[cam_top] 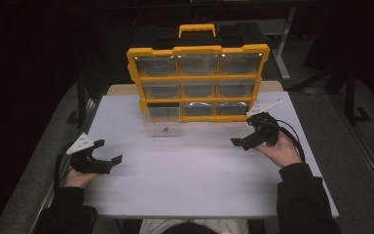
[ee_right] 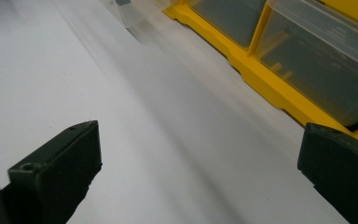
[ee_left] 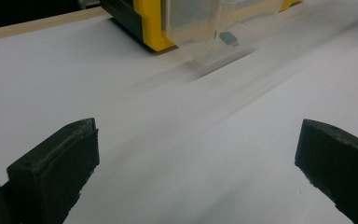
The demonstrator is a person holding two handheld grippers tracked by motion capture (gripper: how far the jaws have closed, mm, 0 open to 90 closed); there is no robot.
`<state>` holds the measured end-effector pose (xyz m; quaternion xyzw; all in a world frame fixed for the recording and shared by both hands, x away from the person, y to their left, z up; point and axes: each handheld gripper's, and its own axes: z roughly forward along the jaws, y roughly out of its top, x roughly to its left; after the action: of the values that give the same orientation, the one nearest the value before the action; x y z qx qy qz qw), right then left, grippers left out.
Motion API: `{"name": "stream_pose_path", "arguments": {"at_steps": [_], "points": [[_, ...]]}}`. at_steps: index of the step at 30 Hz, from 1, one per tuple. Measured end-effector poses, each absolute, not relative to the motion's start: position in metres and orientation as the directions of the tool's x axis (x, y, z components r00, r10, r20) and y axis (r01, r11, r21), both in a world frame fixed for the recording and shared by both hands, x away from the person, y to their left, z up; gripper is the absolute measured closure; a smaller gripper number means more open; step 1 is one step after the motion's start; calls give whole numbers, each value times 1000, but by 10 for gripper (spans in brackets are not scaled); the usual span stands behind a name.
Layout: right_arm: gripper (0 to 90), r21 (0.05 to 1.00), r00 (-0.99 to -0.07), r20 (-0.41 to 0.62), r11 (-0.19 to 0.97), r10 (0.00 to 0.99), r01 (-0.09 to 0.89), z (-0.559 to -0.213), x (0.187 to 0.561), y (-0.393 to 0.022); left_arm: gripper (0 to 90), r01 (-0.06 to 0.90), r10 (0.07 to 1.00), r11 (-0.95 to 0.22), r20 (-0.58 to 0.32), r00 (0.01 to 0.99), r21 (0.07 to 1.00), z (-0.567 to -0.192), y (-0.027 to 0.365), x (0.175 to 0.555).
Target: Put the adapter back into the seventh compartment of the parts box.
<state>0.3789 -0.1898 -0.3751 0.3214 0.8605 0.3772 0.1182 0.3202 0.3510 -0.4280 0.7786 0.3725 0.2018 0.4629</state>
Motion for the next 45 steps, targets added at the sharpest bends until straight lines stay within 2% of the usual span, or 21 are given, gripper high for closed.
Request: {"name": "stream_pose_path", "arguments": {"at_steps": [14, 45], "points": [[0, 748, -747, 85, 453, 659, 484, -386, 356, -213, 0, 393, 767, -295, -29, 641, 871, -428, 351, 319], [0, 794, -652, 95, 338, 752, 506, -431, 310, -264, 0, 386, 768, -301, -19, 640, 872, -427, 351, 318]]}}
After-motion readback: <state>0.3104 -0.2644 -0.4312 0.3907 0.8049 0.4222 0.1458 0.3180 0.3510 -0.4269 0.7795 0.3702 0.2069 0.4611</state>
